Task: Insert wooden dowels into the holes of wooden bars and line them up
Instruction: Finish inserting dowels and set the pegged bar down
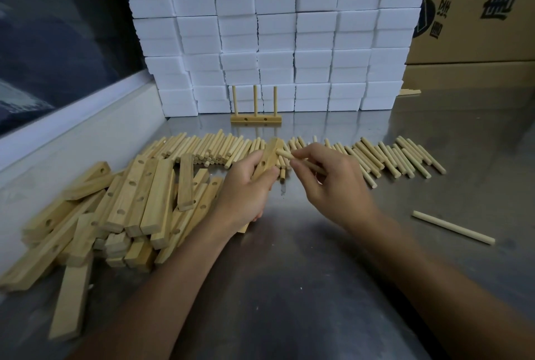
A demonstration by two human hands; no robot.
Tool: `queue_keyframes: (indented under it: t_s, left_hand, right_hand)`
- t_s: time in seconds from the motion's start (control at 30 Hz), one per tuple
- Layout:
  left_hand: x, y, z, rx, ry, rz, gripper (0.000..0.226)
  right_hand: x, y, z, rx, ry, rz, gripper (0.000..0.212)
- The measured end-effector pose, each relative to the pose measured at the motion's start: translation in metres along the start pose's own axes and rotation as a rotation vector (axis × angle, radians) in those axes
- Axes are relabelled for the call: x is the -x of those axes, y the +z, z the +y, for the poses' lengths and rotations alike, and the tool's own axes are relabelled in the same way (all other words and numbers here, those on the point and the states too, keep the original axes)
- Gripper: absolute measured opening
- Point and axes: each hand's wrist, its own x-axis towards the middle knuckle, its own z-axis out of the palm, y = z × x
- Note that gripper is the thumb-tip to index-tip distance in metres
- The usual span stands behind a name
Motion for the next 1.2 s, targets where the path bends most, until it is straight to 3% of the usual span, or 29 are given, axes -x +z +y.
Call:
queue_keyframes:
  t_s: [0.1,0.4,0.5,0.67,0.83,1.0,1.2]
  left_hand:
    - [0.0,-0.001,-0.004,-0.138,0.025,0.0,0.018]
    - [-0.001,0.003,-0.003,-0.367,0.105,0.023,0.009]
    - [-0.001,0.002,-0.002,-0.438,0.16,0.032,0.013]
    - [-0.001,-0.001,0.001,-0.512,0.209,0.003,0.004]
    - [0.002,0.002,0.002,-0.516,0.204,-0.014,0.002]
    - [0.0,-0.001,0.0,-0.546,0.249,0.003,0.017]
    - [0.001,0.002,0.0,-0.434,0.112,0.012,0.046]
  right_hand:
    - [-0.001,-0.003,0.0,0.094,-0.05,0.005,0.008]
    - [0.001,0.002,-0.008,0.255,-0.102,0.048,0.019]
    - [0.0,0.006,-0.011,0.124,0.008,0.015,0.022]
    - [-0.005,0.007,-0.006,-0.457,0.553,-0.098,0.033]
    - [0.0,0.004,-0.011,-0.312,0.422,-0.091,0.029]
    - [-0.008,-0.004,-0.005,-0.732,0.743,-0.217,0.036]
    - [-0.006,-0.003,-0.006,-0.667,0.768,-0.128,0.031]
